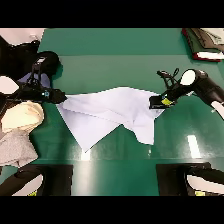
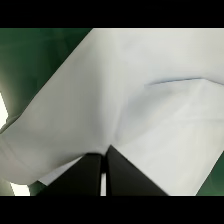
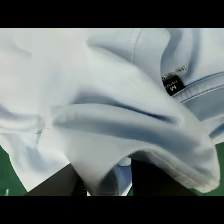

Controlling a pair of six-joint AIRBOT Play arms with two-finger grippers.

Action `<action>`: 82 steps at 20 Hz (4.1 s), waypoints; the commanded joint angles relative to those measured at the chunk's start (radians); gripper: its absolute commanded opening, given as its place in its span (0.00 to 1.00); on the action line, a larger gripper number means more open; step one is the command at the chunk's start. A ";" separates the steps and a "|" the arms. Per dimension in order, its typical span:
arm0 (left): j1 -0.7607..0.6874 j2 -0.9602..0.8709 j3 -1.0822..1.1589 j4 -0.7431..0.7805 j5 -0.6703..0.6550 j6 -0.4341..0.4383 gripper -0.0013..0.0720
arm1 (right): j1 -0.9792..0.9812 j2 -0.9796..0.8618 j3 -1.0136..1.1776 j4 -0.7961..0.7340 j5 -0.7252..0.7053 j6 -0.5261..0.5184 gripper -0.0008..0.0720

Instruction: Fold the shirts.

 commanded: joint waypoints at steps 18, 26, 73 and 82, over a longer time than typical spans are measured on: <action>0.000 -0.001 0.377 -0.018 -0.177 -0.001 0.05 | -0.070 0.296 0.181 0.049 -0.050 -0.014 0.04; 0.000 0.018 1.204 -0.019 -0.317 -0.002 0.05 | -0.302 0.583 0.649 0.048 -0.146 -0.014 0.04; 0.320 0.040 -0.379 -0.058 -0.236 0.060 0.76 | -0.316 -0.056 0.579 0.154 0.222 -0.097 0.39; 0.310 0.034 -0.488 -0.103 -0.119 0.059 0.76 | -0.268 -0.056 0.579 0.153 0.246 -0.097 0.39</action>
